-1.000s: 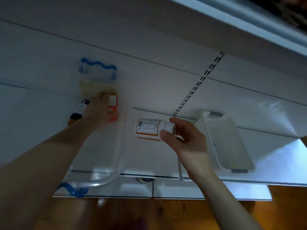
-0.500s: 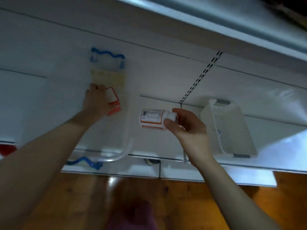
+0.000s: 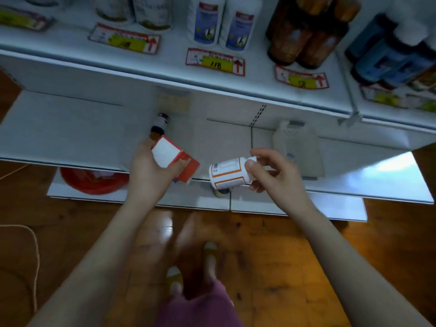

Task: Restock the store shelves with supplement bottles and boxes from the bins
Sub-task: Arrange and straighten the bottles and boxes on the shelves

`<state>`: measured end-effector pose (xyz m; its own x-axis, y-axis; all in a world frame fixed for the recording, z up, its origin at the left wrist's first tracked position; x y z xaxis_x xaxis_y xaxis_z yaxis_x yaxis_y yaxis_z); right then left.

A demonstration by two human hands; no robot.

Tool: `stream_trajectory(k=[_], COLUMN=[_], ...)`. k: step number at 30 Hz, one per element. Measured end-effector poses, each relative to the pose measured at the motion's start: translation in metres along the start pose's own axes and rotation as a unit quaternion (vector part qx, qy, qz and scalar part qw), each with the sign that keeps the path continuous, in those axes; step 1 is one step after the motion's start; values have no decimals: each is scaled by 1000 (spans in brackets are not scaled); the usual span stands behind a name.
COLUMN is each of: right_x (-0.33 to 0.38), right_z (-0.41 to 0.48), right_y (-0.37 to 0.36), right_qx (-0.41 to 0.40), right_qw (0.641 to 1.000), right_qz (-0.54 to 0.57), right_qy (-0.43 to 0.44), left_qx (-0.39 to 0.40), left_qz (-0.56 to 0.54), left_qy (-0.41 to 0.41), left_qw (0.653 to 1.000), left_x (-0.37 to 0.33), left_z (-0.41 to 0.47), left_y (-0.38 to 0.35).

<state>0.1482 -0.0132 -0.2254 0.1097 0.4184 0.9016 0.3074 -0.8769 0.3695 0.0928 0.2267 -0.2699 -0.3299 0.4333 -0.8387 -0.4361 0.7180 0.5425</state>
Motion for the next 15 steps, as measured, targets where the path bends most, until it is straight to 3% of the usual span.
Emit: stream_trajectory(k=[4,11,15], right_x=[47,100,135], right_z=[-26,-42,-39], right_y=[30,76,100], right_qx=[20,33,4], right_qw=[999,977,965], right_qz=[-22,-184,-232], right_qy=[45,106,124], left_qx=[6,19,0], left_qz=[-7,-49,-72], left_qy=[-17,-57,-96], left_qw=[1000,997,993], left_x=[-32,-101,-146], left_z=[-38,-62,-69], left_y=[23,50,62])
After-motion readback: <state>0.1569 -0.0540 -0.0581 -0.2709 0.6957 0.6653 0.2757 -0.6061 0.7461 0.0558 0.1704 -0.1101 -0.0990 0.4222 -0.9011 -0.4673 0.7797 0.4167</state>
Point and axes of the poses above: each hand's wrist, its own z-axis towards the middle knuckle, its own y-axis out of the back of the hand, x = y × z, the point moved 8 cm from there along z, towards the middle knuckle, and after that the axes turned 3 degrees about -y, right-handed, at the moved point
